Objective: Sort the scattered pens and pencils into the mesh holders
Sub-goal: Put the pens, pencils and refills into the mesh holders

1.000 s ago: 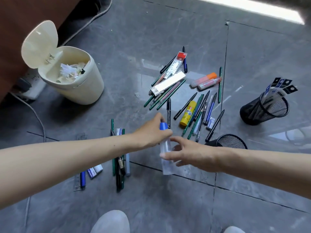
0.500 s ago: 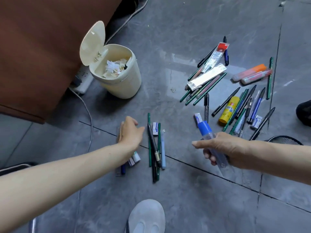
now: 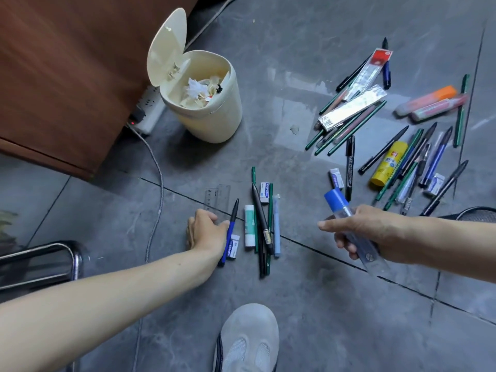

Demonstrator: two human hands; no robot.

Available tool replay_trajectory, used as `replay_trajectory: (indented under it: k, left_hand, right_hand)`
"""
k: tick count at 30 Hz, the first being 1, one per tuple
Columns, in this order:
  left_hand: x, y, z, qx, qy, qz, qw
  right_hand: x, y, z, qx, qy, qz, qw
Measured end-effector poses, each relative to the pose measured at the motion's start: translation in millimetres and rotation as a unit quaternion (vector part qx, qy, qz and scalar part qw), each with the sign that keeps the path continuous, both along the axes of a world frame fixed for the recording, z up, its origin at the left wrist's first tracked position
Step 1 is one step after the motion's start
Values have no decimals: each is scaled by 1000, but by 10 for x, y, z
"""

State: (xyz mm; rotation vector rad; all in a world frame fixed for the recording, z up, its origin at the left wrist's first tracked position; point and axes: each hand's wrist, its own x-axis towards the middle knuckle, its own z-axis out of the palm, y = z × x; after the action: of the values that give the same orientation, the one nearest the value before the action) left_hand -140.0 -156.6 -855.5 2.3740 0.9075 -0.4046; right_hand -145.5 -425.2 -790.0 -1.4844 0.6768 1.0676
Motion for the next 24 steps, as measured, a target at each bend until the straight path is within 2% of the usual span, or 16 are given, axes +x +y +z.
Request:
replay_trajectory:
  k: [2, 4, 7, 10, 12, 14, 16, 17, 18, 21, 22, 23, 24]
  left_hand:
    - [-68, -32, 36, 20, -22, -53, 998]
    - [-103, -94, 60, 60, -29, -160, 985]
    - [-41, -201, 102, 106, 15, -260, 960]
    - [61, -282, 141, 114, 40, -291, 949]
    - [94, -332, 212, 85, 31, -252, 964]
    - [67, -383, 299, 44, -12, -231, 972]
    - [-11, -451, 409, 2, -91, -292, 952]
    - [-56, -492, 479, -14, -154, -357, 921]
    - [-93, -538, 554, -21, -222, -436, 872]
    - [-156, -711, 699, 7, -405, -636, 657]
    - [-166, -774, 723, 22, -436, -668, 603]
    - [-170, -826, 741, 41, -453, -686, 568]
    - [-165, -866, 759, 58, -460, -692, 553]
  right_hand:
    - [-5, 3, -15, 1, 5, -2, 1000]
    - [-3, 6, -21, 5, 9, -6, 1000]
    - [-2, 19, -16, 21, 13, -12, 1000]
    - [2, 52, 20, 64, 16, -27, 997]
    - [10, 68, 45, 95, 27, -37, 994]
    - [22, 63, 67, 113, 41, -36, 992]
    - [27, 44, 77, 125, 59, -34, 990]
    - [25, 34, 78, 132, 69, -35, 988]
    - [21, 25, 75, 143, 79, -36, 986]
    - [-13, 29, 83, 215, 98, -14, 972]
    - [-27, 36, 89, 243, 100, 4, 965]
    - [-42, 47, 95, 264, 100, 18, 959]
    - [-57, 59, 101, 271, 98, 25, 957]
